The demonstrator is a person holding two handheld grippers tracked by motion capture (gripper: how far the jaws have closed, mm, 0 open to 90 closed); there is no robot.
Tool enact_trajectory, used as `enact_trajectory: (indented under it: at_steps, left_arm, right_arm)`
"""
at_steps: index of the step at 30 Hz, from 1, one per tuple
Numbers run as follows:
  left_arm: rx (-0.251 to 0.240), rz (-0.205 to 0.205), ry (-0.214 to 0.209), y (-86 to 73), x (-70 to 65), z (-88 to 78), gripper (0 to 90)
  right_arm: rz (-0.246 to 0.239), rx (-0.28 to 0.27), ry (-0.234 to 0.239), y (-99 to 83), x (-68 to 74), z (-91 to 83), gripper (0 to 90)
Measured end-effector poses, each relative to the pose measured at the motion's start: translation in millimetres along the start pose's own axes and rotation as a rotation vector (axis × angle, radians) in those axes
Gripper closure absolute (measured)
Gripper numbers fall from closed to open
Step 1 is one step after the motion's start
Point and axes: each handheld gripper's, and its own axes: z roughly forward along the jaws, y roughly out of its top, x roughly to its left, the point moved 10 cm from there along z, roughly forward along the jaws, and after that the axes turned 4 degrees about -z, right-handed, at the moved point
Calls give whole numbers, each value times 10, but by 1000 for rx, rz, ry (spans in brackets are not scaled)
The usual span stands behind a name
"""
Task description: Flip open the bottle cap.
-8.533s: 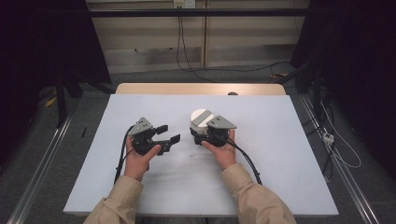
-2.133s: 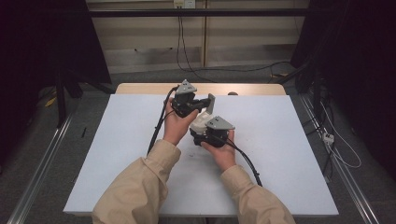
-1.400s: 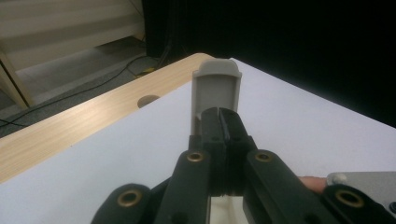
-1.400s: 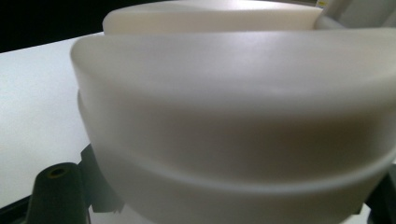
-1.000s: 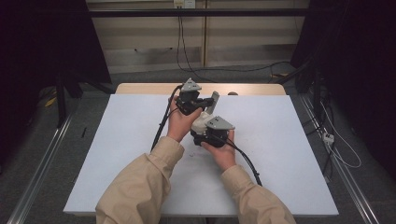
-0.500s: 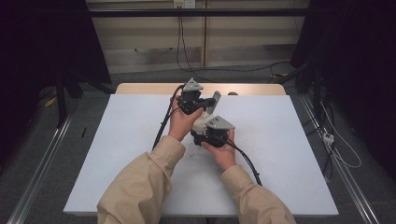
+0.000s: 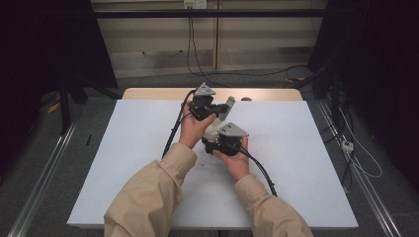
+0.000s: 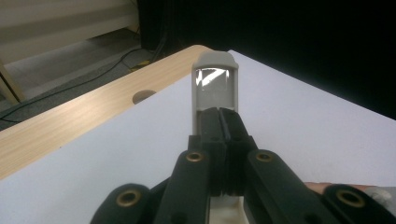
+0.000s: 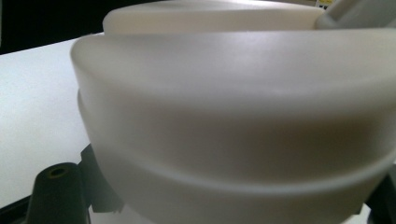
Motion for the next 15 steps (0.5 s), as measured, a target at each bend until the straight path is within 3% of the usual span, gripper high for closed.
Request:
enact_trajectory:
  at_steps: [15]
  left_arm:
    - [2, -4, -8, -4, 3, 30, 894]
  right_arm:
    - [6, 0, 2, -1, -3, 1, 186]
